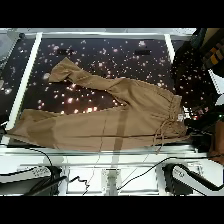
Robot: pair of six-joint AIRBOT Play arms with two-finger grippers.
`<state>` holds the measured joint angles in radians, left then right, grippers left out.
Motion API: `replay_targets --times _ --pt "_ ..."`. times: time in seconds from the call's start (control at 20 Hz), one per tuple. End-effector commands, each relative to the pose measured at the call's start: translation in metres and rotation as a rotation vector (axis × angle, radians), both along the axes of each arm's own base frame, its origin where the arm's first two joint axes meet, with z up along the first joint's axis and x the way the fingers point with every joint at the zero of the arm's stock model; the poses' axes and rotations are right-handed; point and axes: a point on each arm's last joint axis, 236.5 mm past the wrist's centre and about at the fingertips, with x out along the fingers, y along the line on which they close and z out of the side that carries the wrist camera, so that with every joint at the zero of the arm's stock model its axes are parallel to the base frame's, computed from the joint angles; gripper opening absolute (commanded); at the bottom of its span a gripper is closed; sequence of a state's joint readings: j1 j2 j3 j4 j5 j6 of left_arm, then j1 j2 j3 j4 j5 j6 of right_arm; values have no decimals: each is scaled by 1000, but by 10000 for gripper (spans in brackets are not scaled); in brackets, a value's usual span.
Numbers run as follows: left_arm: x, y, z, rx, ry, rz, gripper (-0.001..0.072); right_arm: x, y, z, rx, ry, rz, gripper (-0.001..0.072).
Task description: Fold the clothes and pants, and hang the long-sleeved shirts on hangers.
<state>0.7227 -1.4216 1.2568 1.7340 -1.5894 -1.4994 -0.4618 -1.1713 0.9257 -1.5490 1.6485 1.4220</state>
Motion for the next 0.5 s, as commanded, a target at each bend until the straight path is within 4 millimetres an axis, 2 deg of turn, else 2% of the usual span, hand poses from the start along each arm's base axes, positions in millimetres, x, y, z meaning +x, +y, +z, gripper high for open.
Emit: replay_targets --times 0.0,0.05,0.1,0.3,0.4,0.45 --pt "-13 4 -3 16 55 -14 59 -10 5 -4 19 35 4 193" --pt "-13 4 -3 15 55 -15 334 -10 5 -4 19 35 4 453" --pt "-13 4 -3 16 54 -14 720 -9 4 -4 17 32 5 690" --pt "-2 11 -2 50 9 -22 691 12 -3 -2 -18 -49 -10 688" --pt "14 20 4 92 -42 -36 691 25 -13 9 -54 -94 -7 689" --pt "27 26 10 121 -88 -48 691 37 -20 17 -82 -140 -6 687"
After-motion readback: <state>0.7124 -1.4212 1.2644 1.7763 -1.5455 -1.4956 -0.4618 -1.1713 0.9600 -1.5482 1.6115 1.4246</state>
